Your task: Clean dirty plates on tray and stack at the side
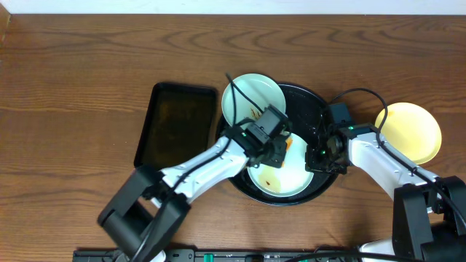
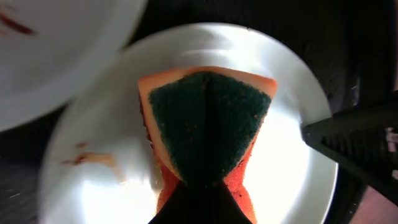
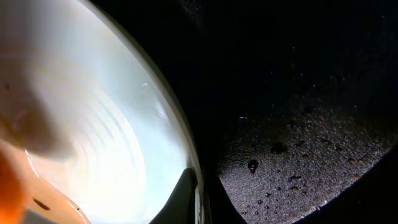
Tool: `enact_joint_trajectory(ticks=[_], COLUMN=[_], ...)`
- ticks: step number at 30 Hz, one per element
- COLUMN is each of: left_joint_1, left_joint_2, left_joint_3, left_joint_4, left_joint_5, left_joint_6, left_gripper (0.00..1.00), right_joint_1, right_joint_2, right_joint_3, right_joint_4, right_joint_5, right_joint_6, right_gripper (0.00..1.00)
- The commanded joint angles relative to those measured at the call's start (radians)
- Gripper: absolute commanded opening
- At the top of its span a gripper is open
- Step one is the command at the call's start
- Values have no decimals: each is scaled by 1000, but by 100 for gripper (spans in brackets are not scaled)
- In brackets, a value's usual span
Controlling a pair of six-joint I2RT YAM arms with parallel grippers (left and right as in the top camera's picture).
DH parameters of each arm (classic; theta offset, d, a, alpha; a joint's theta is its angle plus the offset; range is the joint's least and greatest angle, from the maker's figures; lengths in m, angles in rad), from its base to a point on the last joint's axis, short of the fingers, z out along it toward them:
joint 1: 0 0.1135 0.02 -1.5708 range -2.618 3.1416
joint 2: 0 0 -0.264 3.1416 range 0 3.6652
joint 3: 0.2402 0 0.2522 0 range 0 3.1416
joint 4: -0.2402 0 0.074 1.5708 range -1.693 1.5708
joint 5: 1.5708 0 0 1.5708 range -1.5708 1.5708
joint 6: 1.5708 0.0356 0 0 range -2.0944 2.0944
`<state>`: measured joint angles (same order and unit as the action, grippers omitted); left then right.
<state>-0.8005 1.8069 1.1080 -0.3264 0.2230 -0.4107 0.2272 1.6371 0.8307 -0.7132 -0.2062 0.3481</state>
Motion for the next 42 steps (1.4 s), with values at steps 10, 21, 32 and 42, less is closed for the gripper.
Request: enact_joint_trajectory(ticks=[10,21,32,42], left_joint_1=[-25,54,82,95], left_joint_2=[110,120,-40,-294], left_joint_3=[2,3,22,22], left_joint_4=[-3,-164,-316,-329], left_joint_5=[-192,-366,-324,-288], left_joint_6=[42,43,43,43], left_gripper=[8,8,8,12], right_joint_1=[12,12,12,12], right_joint_2=[49,49,49,49], right_joint_3=[-29,-29,-29,-29], right_joint_4=[-15,-21,-21,-23], right_joint_5=[93,93,93,93], right_joint_6=[-4,-4,-4,-4], right_gripper=[1,1,1,1])
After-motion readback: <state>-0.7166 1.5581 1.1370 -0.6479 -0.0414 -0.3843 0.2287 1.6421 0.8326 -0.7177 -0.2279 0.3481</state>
